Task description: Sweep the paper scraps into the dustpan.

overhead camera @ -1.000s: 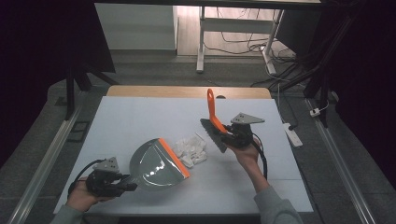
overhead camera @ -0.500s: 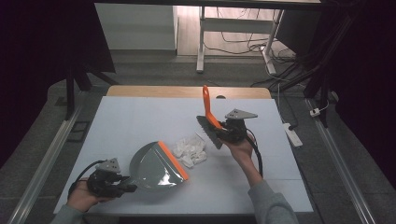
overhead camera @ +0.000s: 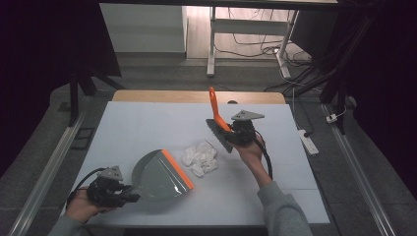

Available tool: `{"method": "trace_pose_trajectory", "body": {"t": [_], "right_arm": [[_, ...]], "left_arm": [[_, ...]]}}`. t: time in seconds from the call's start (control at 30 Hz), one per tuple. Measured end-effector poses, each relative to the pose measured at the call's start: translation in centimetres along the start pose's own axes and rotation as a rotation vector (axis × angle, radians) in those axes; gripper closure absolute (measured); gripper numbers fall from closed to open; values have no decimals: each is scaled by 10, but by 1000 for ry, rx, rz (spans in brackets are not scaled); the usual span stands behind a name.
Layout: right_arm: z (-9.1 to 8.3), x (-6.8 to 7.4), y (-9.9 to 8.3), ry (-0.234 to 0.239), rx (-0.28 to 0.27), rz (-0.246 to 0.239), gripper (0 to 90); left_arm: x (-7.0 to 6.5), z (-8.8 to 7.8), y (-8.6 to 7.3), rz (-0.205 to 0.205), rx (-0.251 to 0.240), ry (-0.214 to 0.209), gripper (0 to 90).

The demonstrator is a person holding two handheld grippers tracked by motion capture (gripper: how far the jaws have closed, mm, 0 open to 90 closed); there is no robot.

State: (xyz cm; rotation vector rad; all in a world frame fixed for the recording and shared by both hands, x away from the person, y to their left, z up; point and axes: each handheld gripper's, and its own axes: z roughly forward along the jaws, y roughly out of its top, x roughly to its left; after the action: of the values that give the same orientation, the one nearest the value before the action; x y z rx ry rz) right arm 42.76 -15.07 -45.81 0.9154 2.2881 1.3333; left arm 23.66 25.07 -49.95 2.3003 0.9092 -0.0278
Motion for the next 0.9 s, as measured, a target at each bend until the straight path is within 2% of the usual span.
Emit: {"method": "trace_pose_trajectory", "body": {"t": [0.37, 0.9], "right_arm": [[14, 0, -1, -19, 70, 0, 694], [29, 3, -6, -18, 127, 0, 694]], "left_arm": [[5, 12, 7, -4, 25, -40, 610], [9, 21, 12, -4, 41, -52, 610]]}}
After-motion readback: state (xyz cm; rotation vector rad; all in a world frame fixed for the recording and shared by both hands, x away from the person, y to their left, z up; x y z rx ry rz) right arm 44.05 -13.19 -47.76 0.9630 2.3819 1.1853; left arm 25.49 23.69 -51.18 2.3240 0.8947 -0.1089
